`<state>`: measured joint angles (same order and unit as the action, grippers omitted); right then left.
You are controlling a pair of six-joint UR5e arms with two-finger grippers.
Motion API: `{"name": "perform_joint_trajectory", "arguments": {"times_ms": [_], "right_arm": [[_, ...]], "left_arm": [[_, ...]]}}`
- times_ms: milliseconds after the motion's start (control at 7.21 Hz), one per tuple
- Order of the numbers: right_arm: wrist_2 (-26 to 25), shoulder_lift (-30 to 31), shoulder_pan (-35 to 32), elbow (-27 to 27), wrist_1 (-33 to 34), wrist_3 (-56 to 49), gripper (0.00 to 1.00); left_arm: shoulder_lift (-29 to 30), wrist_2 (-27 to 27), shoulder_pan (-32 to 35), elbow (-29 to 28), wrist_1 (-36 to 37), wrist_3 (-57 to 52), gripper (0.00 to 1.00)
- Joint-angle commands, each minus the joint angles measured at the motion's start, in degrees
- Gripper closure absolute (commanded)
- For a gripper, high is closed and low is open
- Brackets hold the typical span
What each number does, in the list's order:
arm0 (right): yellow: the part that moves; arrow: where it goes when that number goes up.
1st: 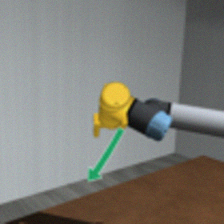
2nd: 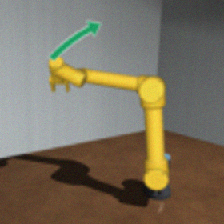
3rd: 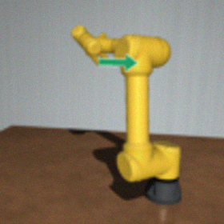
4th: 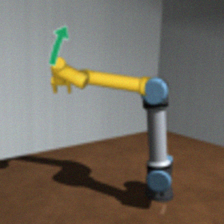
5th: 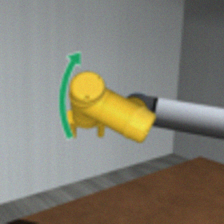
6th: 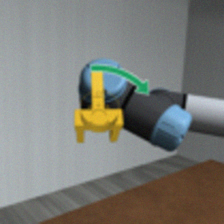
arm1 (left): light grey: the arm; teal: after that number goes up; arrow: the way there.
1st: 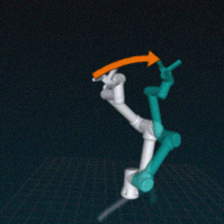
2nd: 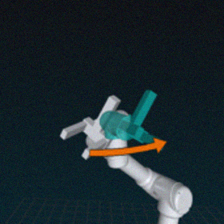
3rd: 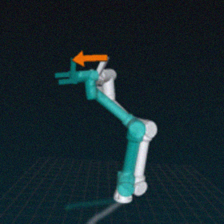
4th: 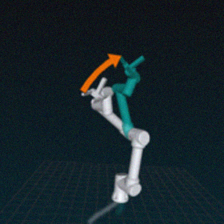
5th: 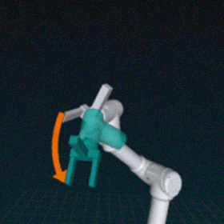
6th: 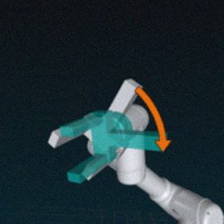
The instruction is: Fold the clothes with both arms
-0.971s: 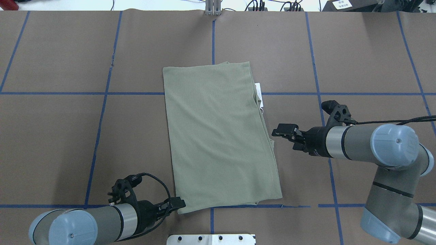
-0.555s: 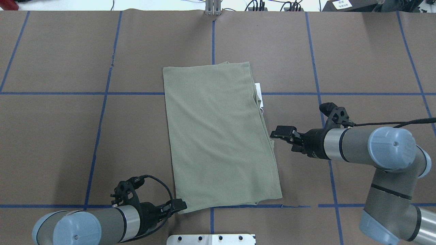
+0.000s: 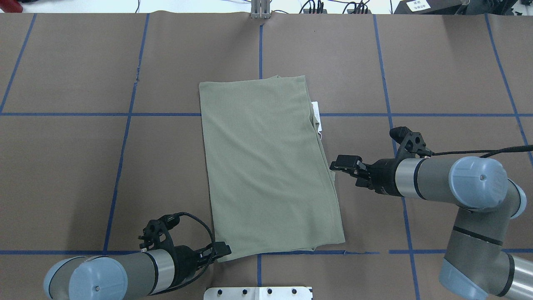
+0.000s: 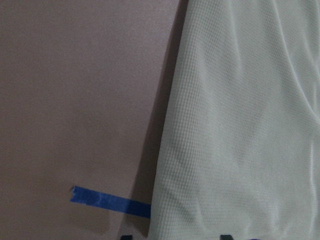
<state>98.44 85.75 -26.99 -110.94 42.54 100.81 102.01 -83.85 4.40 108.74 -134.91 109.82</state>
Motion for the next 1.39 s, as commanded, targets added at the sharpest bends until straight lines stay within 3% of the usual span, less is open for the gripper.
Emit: {"name": "perform_joint_trajectory", "arguments": {"times_ms": [0, 1249], "right_arm": [[0.0, -0.1, 0.0, -0.1, 0.0, 0.0, 0.00], [-0.1, -0.1, 0.0, -0.1, 0.0, 0.0, 0.00]], "left_arm": [[0.1, 0.0, 0.3, -0.1, 0.1, -0.1, 0.36], [1.8, 0.0, 0.4, -1.8, 0.0, -0.6, 0.37]]}}
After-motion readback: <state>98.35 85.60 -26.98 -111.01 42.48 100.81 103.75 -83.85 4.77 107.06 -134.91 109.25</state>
